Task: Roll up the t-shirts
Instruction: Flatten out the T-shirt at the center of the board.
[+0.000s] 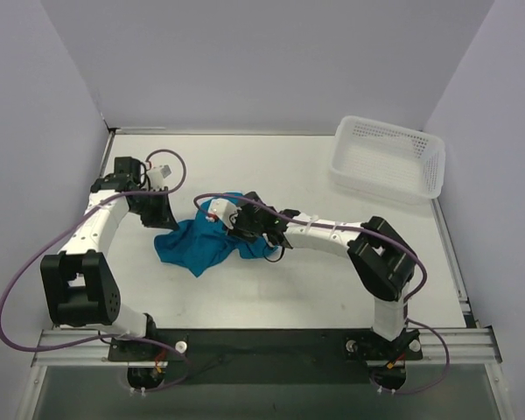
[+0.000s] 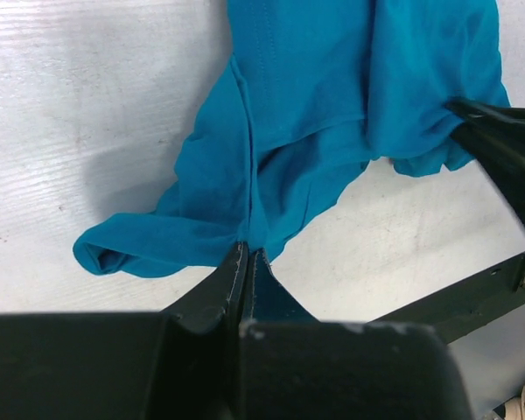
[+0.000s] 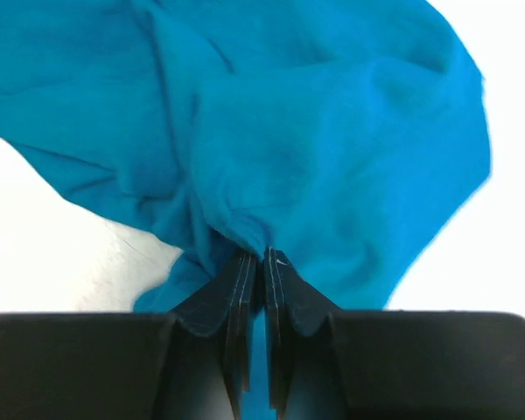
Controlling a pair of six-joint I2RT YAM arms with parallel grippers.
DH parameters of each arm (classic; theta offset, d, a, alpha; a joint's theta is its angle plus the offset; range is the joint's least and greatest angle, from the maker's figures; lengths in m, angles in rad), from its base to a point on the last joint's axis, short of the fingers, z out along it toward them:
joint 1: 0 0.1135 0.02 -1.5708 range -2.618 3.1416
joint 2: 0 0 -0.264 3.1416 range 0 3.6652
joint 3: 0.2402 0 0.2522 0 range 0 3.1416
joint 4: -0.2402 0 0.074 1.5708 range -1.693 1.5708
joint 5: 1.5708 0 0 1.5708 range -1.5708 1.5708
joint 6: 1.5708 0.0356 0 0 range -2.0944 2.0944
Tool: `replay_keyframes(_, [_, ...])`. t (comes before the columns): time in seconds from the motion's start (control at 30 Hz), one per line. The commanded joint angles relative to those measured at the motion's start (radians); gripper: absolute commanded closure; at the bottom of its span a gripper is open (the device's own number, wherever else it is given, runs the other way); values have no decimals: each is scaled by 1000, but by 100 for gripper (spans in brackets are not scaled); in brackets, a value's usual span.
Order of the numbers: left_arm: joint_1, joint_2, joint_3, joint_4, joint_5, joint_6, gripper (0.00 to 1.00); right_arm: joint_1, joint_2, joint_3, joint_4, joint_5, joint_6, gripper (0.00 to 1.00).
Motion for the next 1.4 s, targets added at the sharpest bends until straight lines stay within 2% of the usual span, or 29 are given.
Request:
replay_keyframes(0.0, [52, -18, 42, 10, -11, -10, 100, -83, -192, 85, -135, 9, 18, 94])
replay_keyframes(0.17, [121, -98, 106, 23, 56, -34, 100, -209, -391, 133, -417, -32, 92, 94])
replay_keyframes(0.3, [120, -125, 115, 8, 84, -18, 100, -263, -594, 26, -490, -15, 52, 94])
replay_keyframes(0.37, [120, -130, 96, 10, 93, -19, 100, -290, -637, -51, -504, 11, 53, 94])
replay_keyframes(0.5, [115, -116, 57, 74, 107, -45, 100, -422, -680, -159, -504, 35, 72, 95])
replay_keyframes(0.53, [110, -92, 52, 83, 105, -56, 100, -486, -674, -181, -502, 34, 82, 94])
replay_keyframes(0.6, [100, -64, 52, 106, 105, -59, 100, -534, -636, -232, -507, 32, 92, 80])
replay_keyframes(0.67, [84, -17, 68, 108, 93, -53, 100, -595, -585, -240, -533, 51, 90, 58])
replay_keyframes(0.77, [69, 39, 120, 86, 81, -30, 100, -652, -570, -197, -585, 19, 107, 50])
replay_keyframes(0.87, [64, 69, 152, 77, 75, -22, 100, -648, -596, -160, -591, -46, 78, 47])
replay_keyframes(0.93, [63, 82, 157, 88, 75, -31, 100, -626, -614, -150, -612, -159, 22, 46])
replay_keyframes(1.03, [61, 95, 158, 109, 56, -44, 100, -522, -645, -192, -628, -253, -107, 47])
replay_keyframes(1.07, [61, 100, 160, 112, 35, -48, 99, -451, -657, -214, -625, -271, -138, 48])
replay_keyframes(1.1, [61, 106, 167, 114, 26, -53, 93, -419, -659, -234, -620, -291, -173, 48])
replay_keyframes(1.13, [61, 115, 174, 113, 18, -54, 83, -392, -657, -276, -600, -322, -204, 48])
replay_keyframes(1.17, [61, 120, 187, 109, 10, -56, 78, -332, -648, -297, -582, -328, -239, 49])
replay_keyframes(1.27, [61, 131, 218, 97, -7, -50, 66, -267, -620, -361, -527, -363, -356, 52])
replay_keyframes(1.37, [63, 135, 233, 86, -28, -45, 56, -218, -626, -459, -375, -406, -416, 53])
